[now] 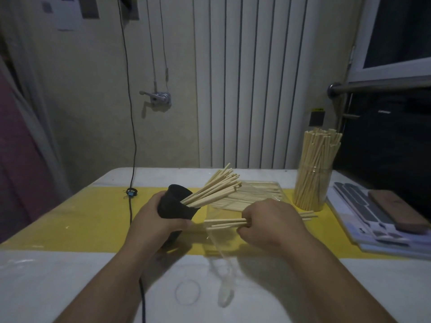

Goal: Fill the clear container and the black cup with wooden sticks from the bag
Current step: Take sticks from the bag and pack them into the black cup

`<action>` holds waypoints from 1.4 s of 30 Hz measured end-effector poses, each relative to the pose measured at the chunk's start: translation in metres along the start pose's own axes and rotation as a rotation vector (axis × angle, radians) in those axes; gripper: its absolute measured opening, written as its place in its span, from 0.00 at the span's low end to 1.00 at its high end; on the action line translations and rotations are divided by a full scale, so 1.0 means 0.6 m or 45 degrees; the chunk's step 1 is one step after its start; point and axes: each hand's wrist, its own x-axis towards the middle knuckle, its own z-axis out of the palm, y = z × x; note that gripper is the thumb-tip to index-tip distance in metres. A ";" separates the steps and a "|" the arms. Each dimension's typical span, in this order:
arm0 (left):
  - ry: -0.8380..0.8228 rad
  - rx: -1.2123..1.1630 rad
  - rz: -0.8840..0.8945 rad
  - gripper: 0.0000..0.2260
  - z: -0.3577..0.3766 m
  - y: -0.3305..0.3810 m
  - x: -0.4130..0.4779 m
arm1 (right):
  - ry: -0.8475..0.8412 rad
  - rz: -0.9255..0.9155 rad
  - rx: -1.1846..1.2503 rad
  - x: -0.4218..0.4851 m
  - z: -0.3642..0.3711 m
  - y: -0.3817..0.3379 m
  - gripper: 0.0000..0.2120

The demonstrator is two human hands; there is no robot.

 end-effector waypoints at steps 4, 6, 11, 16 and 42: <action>-0.012 -0.005 0.008 0.27 0.000 0.000 0.000 | 0.117 -0.021 0.014 -0.003 -0.008 0.000 0.14; -0.012 -0.003 0.008 0.26 0.000 -0.001 0.000 | 0.245 -0.051 0.026 -0.004 -0.009 0.001 0.16; -0.008 0.007 0.009 0.26 0.000 -0.002 0.001 | 0.872 -0.326 0.155 0.000 -0.004 0.009 0.11; -0.010 0.016 0.010 0.27 -0.001 -0.004 0.003 | 1.112 -0.373 0.187 0.011 0.010 0.013 0.15; -0.043 0.050 0.041 0.29 0.002 -0.004 0.000 | 0.775 -0.010 1.495 -0.012 -0.017 -0.034 0.06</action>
